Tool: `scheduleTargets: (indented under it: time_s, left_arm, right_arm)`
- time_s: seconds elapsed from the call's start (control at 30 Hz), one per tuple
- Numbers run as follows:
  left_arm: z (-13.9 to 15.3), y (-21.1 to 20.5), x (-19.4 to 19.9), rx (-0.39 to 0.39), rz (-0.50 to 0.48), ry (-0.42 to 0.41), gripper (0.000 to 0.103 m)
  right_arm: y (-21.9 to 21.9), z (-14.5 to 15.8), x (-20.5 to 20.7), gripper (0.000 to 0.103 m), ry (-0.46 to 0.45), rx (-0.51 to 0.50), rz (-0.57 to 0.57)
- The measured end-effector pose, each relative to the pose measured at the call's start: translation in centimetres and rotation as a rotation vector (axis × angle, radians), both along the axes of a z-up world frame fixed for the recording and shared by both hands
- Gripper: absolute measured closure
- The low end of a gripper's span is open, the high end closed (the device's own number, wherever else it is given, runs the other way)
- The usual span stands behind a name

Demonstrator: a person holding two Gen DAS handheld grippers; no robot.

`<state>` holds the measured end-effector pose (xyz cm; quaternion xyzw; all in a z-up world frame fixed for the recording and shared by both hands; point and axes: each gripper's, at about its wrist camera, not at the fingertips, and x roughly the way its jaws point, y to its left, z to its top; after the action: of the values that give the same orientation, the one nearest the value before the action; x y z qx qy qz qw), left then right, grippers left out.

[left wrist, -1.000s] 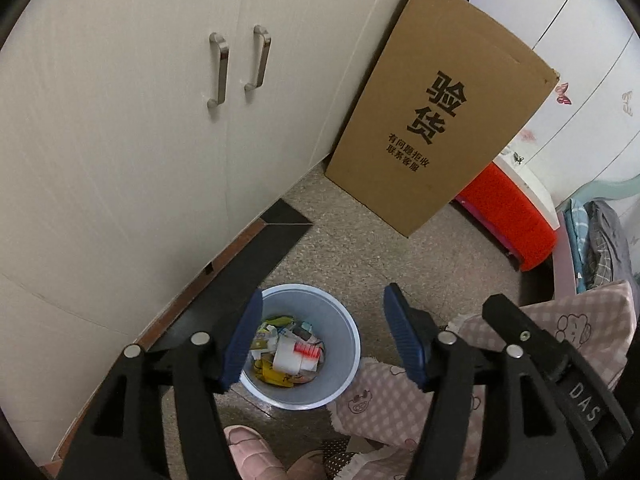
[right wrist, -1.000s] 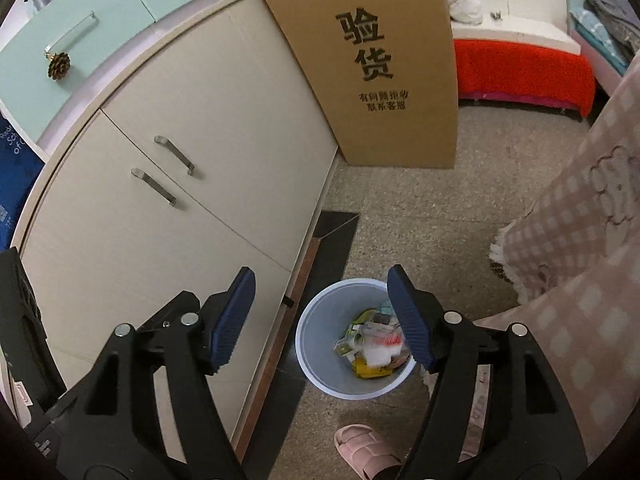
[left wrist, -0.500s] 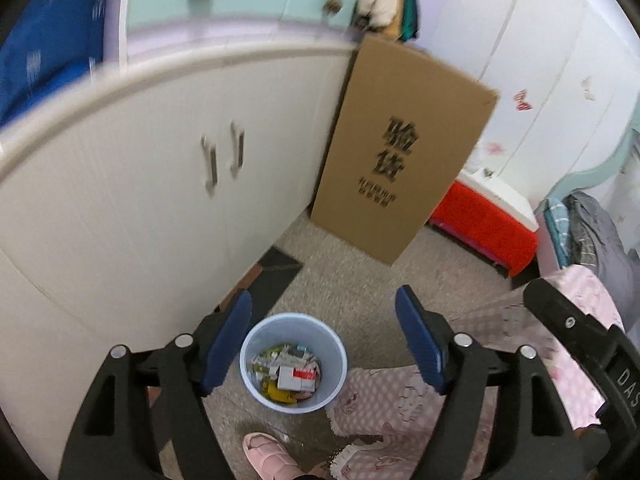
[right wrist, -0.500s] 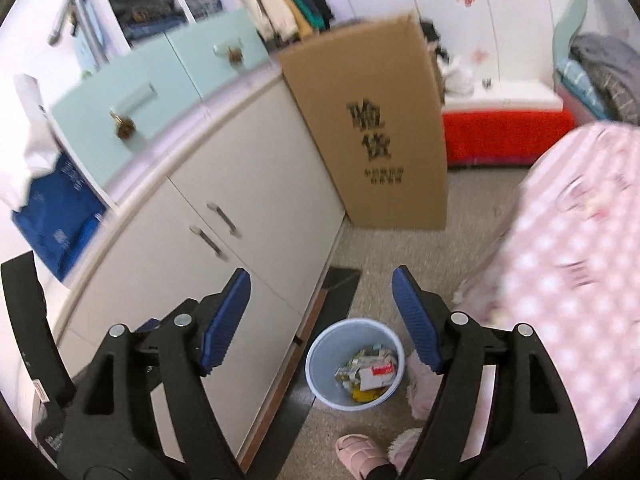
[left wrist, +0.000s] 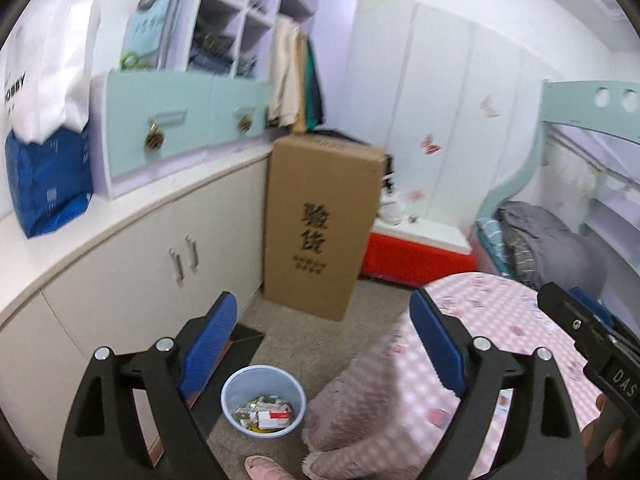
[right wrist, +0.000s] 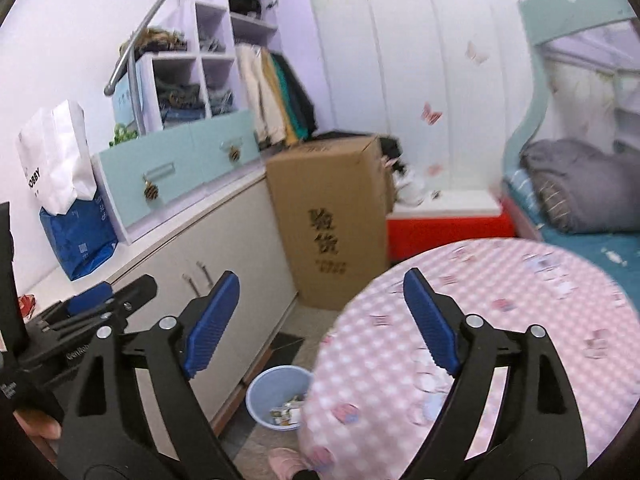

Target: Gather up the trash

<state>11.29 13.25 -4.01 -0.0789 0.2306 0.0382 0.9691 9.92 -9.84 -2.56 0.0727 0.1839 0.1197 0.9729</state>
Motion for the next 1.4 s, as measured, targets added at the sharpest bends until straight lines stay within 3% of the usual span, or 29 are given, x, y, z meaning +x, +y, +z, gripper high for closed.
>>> scheduleTargets:
  time_s: [0.3, 0.4, 0.53, 0.87, 1.4]
  left_arm:
    - [3.4, -4.8, -7.3, 0.083, -0.056, -0.113, 0.013]
    - [4.1, -6.0, -8.8, 0.126, -0.050, -0.146, 0.012]
    - [4.7, -7.5, -10.8, 0.127, -0.091, -0.170, 0.010]
    - [4.1, -9.2, -12.5, 0.159, -0.126, -0.174, 0.009]
    - [4.4, -10.9, -12.6, 0.175, -0.161, -0.193, 0.009]
  right_arm:
    - [-4.3, 1.7, -8.0, 0.012, -0.102, -0.032, -0.108]
    - [-5.1, 1.5, -9.7, 0.011, -0.106, -0.021, -0.115]
    - [-5.5, 1.1, -11.3, 0.011, -0.111, -0.023, -0.140]
    - [-5.8, 0.1, -13.7, 0.011, -0.112, -0.055, -0.158]
    - [-6.5, 0.4, -13.9, 0.010, -0.123, -0.033, -0.156]
